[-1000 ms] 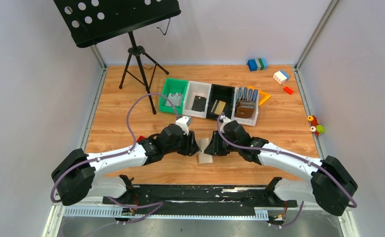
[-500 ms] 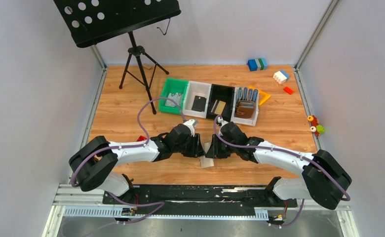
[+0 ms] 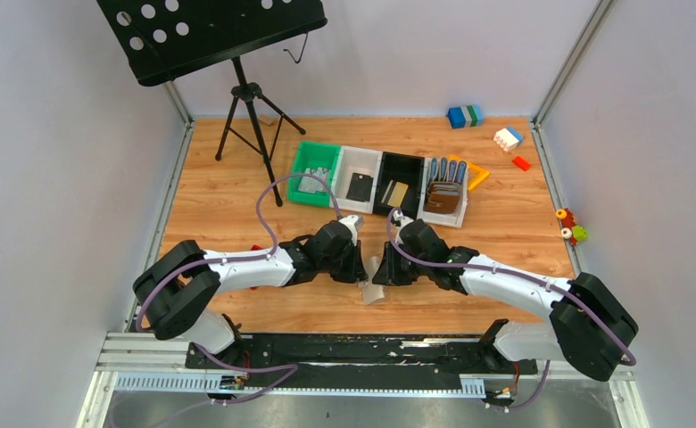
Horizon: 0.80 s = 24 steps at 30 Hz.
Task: Take the credit cards out of the card holder
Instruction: Open the card holder at the center of the board.
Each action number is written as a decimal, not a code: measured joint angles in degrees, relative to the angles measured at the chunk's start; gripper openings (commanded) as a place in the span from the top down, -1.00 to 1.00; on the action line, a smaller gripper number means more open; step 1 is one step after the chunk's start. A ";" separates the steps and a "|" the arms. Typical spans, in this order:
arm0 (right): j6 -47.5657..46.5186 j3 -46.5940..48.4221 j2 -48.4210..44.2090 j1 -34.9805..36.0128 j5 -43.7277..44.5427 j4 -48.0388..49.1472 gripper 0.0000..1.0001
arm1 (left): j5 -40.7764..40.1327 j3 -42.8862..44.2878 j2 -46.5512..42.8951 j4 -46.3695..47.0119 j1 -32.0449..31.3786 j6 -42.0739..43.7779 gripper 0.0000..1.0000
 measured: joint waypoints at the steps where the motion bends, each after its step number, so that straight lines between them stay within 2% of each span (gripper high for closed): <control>1: -0.13 0.00 0.00 -0.02 0.20 -0.17 0.84 | -0.02 0.00 0.00 -0.09 0.00 0.07 0.90; 2: -0.24 0.00 0.00 -0.07 0.39 -0.39 0.97 | -0.04 0.04 0.00 -0.28 0.00 0.13 0.92; 3: -0.37 0.00 0.00 -0.07 0.52 -0.57 1.00 | -0.07 0.11 0.00 -0.44 0.00 0.15 0.93; 9: -0.74 0.59 0.00 0.02 0.63 -1.40 1.00 | -2.27 2.78 0.00 -5.42 -0.22 2.12 0.94; 17: -1.14 2.05 -0.07 0.11 0.59 -2.54 1.00 | -9.05 4.35 2.64 -15.37 0.00 7.06 0.97; 19: -1.18 2.10 -0.07 0.11 0.63 -2.58 1.00 | -10.69 4.48 2.32 -16.46 -0.02 8.13 0.83; 22: -1.33 2.10 -0.07 0.11 0.70 -2.56 1.00 | -11.67 3.56 1.18 -17.90 0.00 9.11 0.43; 24: -1.33 2.10 -0.07 0.11 0.70 -2.51 1.00 | -11.43 1.07 -2.62 -17.68 0.00 9.03 0.18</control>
